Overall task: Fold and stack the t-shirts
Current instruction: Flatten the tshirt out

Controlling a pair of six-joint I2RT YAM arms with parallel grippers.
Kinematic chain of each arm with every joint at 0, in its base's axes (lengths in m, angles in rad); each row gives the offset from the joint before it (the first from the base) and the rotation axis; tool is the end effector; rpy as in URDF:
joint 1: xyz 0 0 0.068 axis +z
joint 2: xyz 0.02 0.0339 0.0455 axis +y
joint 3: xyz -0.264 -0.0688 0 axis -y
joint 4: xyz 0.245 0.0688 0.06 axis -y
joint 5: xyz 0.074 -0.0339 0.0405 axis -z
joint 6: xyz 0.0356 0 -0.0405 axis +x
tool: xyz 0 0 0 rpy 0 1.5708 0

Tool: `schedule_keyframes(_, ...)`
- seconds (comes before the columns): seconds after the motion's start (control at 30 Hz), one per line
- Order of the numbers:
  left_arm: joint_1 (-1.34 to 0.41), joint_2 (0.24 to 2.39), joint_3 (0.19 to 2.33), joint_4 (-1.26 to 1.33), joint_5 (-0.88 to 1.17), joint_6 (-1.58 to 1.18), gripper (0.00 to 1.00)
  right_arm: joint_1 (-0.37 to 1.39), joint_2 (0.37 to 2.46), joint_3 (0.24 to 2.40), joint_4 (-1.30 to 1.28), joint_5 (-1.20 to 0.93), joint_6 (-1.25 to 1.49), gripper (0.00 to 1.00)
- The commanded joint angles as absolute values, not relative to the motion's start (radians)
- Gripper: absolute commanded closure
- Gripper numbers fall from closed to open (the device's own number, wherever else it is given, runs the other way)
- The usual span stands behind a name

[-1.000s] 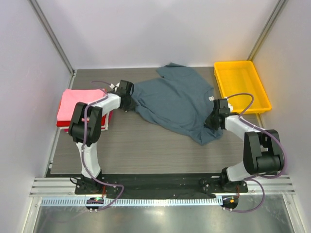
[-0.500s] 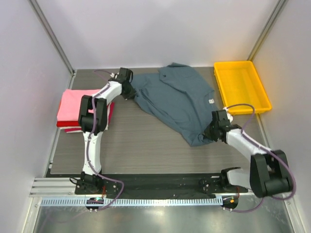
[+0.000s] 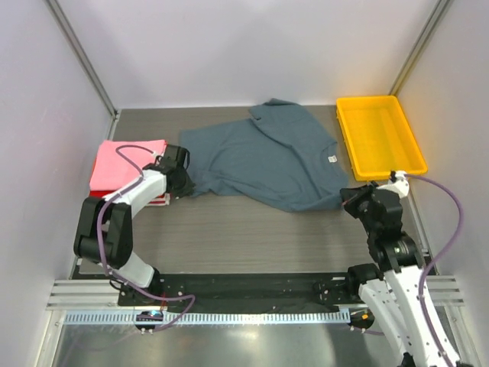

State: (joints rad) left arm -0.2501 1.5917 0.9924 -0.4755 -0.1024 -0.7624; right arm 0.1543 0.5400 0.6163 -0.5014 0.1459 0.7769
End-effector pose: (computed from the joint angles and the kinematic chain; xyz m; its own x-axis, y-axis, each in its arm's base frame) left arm 0.3049 -0.0741 0.1926 -0.7537 -0.5166 -0.4063 -0.4446 0.8561 -0.2637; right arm 0.1320 0.0153 0.2827 -0.3054 0.6545 -0.6917 0.2706 0.7561 0.5959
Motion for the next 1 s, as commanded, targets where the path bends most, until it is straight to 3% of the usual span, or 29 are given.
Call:
schedule_keyframes(0.0, -0.245, 1.508, 0.916, -0.434, -0.101, -0.770, 1.00, 0.152, 0.364, 0.588, -0.590, 0.238, 0.781, 0.99)
schedule_keyframes(0.17, -0.245, 1.385, 0.818, -0.434, -0.100, -0.779, 1.00, 0.153, 0.174, 0.555, -0.678, 0.259, 0.836, 0.99)
schedule_keyframes(0.23, -0.244, 1.314, 0.767, -0.427, -0.094, -0.781, 0.91, 0.153, 0.129, 0.552, -0.698, 0.255, 0.886, 0.99)
schedule_keyframes(0.33, -0.252, 1.165, 0.683, -0.394, -0.083, -0.782, 0.58, 0.153, 0.120, 0.554, -0.733, 0.313, 0.934, 0.99)
schedule_keyframes(0.37, -0.256, 1.125, 0.637, -0.382, -0.077, -0.781, 0.44, 0.152, 0.126, 0.557, -0.741, 0.327, 0.948, 0.98)
schedule_keyframes(0.47, -0.259, 0.987, 0.606, -0.368, -0.080, -0.775, 0.22, 0.152, 0.158, 0.557, -0.747, 0.333, 0.957, 0.98)
schedule_keyframes(0.63, -0.259, 1.024, 0.708, -0.422, -0.114, -0.709, 0.28, 0.153, 0.212, 0.546, -0.715, 0.302, 0.937, 0.98)
schedule_keyframes(0.7, -0.259, 1.109, 0.785, -0.426, -0.106, -0.665, 0.37, 0.152, 0.221, 0.540, -0.695, 0.285, 0.928, 0.98)
schedule_keyframes(0.97, -0.258, 1.400, 0.917, -0.302, -0.133, -0.584, 0.46, 0.153, 0.248, 0.546, -0.646, 0.252, 0.899, 0.98)
